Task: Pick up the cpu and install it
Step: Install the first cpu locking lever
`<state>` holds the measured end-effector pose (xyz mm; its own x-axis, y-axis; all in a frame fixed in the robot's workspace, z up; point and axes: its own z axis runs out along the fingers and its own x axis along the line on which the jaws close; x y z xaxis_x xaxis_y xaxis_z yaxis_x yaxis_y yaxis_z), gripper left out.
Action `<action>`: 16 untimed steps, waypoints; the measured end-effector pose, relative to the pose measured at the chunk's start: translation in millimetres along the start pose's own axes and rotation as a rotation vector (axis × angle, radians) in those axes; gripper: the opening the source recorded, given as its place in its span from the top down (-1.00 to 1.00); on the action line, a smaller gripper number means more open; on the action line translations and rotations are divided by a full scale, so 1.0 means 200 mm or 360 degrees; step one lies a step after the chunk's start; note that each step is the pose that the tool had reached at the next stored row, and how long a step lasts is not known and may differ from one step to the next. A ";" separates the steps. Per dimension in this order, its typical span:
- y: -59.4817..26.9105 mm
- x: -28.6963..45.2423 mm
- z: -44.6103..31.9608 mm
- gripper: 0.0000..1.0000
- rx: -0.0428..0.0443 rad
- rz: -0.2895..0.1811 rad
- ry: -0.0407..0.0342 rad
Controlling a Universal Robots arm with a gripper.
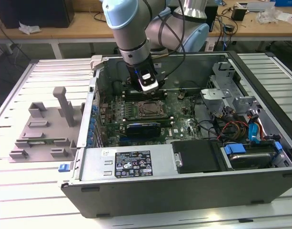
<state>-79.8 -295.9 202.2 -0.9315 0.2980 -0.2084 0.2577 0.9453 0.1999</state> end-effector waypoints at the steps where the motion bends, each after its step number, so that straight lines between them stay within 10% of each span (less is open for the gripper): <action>1: -0.001 0.007 0.001 0.79 -0.0002 0.0000 -0.0004; 16: -0.012 0.031 0.039 0.79 -0.0009 -0.0004 -0.0029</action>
<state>-84.2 -295.2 192.8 -0.9273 0.2981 -0.2263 0.2539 0.9453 0.2047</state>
